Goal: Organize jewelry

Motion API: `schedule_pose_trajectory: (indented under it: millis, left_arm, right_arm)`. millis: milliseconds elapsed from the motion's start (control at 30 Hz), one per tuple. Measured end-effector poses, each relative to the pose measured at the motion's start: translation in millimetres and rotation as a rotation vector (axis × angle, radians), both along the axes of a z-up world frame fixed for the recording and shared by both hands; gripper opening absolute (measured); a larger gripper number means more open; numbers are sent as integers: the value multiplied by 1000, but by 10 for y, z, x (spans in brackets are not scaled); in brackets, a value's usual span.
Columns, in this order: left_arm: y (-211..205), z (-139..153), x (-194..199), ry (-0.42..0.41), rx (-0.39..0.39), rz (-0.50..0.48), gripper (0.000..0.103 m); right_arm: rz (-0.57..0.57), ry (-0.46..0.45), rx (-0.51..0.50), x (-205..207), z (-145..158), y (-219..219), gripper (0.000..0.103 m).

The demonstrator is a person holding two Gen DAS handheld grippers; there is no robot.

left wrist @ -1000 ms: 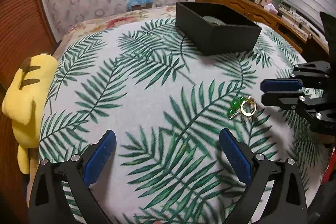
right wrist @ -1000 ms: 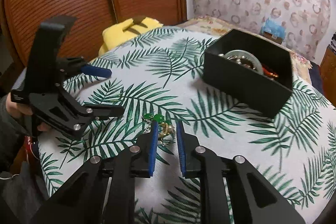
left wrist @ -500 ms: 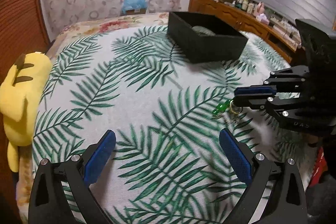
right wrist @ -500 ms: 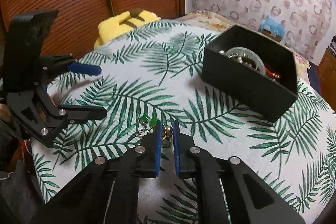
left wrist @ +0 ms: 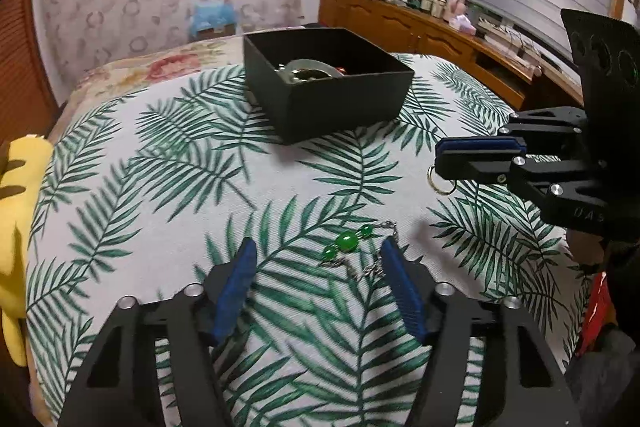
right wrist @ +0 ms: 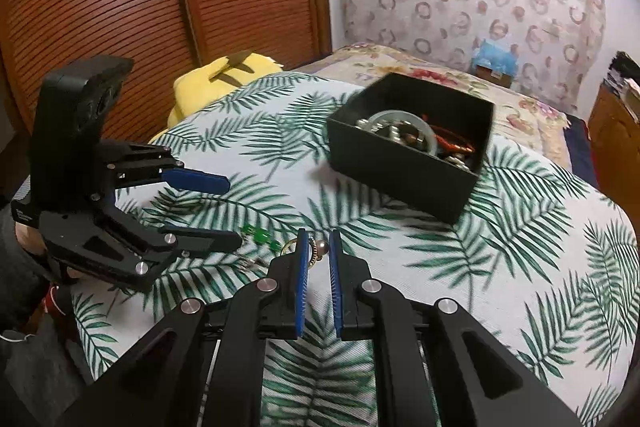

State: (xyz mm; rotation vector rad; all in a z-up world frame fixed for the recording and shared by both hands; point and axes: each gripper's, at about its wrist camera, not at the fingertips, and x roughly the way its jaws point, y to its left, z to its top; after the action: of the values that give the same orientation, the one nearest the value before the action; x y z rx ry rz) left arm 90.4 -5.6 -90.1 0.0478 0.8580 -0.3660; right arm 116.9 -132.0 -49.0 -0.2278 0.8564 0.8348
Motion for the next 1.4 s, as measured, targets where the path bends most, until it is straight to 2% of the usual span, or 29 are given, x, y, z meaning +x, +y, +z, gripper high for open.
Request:
schedule_pose_trajectory:
  millis: [100, 200, 300, 367, 400, 433, 633, 800, 1133, 1400]
  left_arm:
    - [-72, -29, 35, 8, 13, -18, 45]
    - [-135, -68, 55, 20, 28, -44, 29]
    - [-183, -74, 79, 14, 51, -52, 29]
    - [-204, -70, 92, 8, 73, -51, 22]
    - [-218, -73, 96, 3, 85, -51, 14]
    - [-229, -73, 94, -3, 98, -53, 13]
    - [-193, -55, 90, -11, 83, -38, 12]
    - [-176, 69, 81, -49, 62, -24, 12]
    - [-123, 561, 132, -181, -36, 25, 12]
    - [-115, 928, 393, -249, -58, 36, 12]
  right_arm:
    - [-19, 10, -6, 26, -49, -94, 12]
    - [-29, 19, -12, 41, -104, -134, 11]
    - [-31, 22, -13, 40, -136, -146, 12]
    - [-31, 22, -13, 39, -142, -147, 12]
    - [-31, 22, -12, 39, -143, -150, 12]
    - [-31, 22, -12, 39, -142, -148, 12]
    - [-33, 17, -14, 40, -136, -163, 12]
    - [-40, 1, -8, 84, -61, -213, 12]
    - [-54, -63, 13, 352, 230, -235, 12]
    - [-71, -110, 27, 708, 370, -185, 12]
